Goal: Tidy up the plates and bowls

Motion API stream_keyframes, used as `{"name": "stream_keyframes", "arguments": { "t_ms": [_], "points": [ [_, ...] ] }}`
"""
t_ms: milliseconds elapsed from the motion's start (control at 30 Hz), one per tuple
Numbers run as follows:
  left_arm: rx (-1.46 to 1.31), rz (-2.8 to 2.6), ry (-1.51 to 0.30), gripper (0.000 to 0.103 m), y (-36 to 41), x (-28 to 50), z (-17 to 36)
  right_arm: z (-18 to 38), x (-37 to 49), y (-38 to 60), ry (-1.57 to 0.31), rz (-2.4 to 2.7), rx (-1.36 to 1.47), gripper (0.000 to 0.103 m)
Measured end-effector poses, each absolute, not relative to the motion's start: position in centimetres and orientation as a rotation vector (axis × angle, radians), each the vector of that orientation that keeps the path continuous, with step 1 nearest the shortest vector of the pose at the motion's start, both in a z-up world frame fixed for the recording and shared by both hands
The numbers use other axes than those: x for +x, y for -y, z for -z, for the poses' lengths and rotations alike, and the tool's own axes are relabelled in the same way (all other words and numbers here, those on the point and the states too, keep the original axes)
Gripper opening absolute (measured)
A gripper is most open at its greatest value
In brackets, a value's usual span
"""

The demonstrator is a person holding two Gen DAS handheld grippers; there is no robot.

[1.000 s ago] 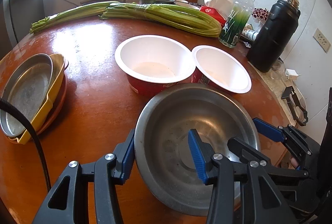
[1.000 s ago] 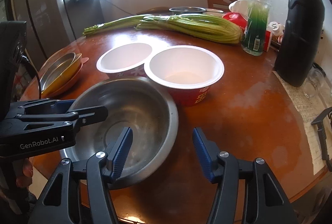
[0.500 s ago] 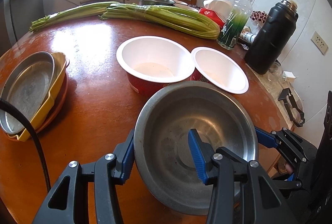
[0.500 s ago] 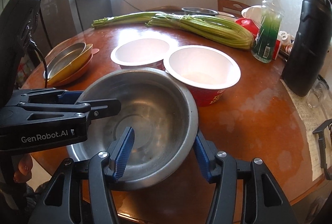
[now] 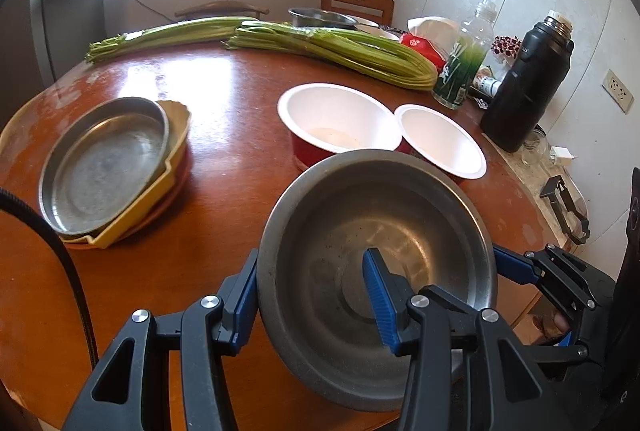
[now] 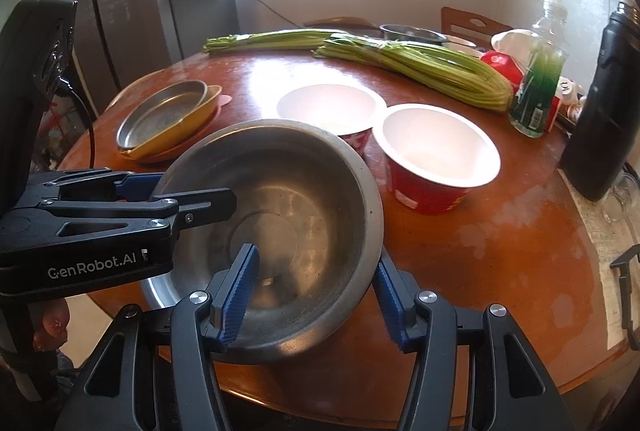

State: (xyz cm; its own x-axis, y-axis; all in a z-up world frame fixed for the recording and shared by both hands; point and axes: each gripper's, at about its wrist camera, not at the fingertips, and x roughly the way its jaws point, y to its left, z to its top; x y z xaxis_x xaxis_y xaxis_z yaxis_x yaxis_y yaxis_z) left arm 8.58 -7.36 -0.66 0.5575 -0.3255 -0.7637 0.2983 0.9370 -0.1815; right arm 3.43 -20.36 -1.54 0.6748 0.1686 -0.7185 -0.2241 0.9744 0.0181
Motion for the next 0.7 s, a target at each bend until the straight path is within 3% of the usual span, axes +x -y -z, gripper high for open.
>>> {"name": "stream_keyframes", "arguments": {
  "t_ms": [700],
  "points": [
    [-0.072,0.319,-0.902,0.049,3.7,8.0,1.8,2.5,3.8,17.0,-0.814,-0.252,-0.081,0.059]
  ]
}}
